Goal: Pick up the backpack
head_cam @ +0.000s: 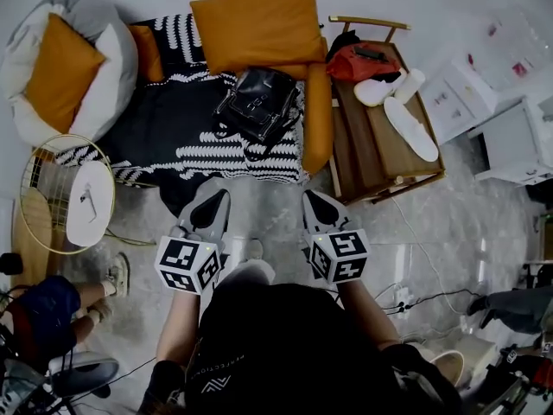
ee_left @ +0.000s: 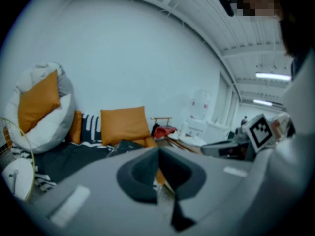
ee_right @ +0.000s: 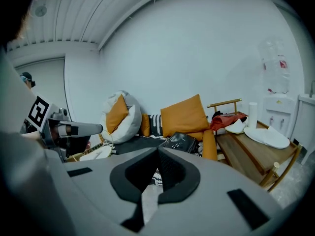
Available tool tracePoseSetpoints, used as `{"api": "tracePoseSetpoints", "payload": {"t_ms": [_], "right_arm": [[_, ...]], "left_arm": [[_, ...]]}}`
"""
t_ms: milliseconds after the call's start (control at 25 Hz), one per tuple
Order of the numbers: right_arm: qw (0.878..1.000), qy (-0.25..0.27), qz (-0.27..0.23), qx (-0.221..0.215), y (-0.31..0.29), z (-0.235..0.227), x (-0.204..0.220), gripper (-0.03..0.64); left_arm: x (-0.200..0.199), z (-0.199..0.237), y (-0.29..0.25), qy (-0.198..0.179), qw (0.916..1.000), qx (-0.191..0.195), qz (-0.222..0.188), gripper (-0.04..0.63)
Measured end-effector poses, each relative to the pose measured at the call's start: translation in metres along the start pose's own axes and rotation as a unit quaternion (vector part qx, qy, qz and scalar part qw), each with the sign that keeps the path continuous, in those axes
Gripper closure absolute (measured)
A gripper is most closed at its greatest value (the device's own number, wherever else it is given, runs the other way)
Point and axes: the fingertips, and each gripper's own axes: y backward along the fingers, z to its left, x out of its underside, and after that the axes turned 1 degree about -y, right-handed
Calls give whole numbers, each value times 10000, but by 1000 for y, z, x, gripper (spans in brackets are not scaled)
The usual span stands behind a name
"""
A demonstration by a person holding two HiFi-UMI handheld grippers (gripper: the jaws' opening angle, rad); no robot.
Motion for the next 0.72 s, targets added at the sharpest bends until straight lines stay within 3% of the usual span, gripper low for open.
{"api": "tracePoseSetpoints", "payload": {"t_ms": [720], "right_arm": [[9993,-235,260,125,-95,19,-13,621]], "left_arm": [[6,82,-32,-356,9979,197,502,588]]}}
